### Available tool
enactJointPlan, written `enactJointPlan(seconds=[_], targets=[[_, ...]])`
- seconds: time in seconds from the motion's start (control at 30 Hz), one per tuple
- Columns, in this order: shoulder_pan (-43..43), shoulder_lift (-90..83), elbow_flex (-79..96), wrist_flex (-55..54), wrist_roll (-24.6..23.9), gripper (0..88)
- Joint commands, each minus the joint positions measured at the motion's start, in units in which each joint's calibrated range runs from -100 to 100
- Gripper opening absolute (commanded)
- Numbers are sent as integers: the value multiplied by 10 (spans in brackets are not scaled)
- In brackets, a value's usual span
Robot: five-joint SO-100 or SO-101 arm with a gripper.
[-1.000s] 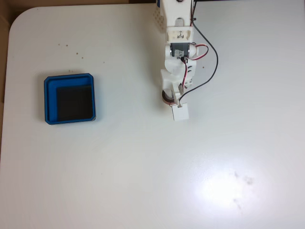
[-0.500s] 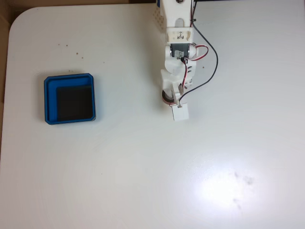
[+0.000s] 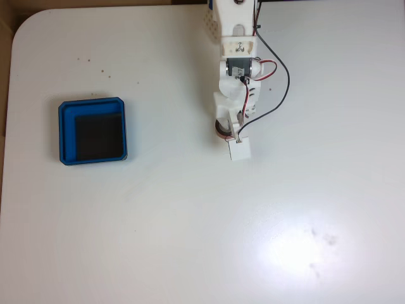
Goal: Pick the red roll and drop it in the blue box
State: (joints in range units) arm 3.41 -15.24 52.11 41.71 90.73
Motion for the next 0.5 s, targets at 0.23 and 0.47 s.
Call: enactJointPlan(seconds=[0.23, 0.47], targets=[[3, -2, -31, -5, -4, 3], [3, -5, -34, -5, -4, 5]])
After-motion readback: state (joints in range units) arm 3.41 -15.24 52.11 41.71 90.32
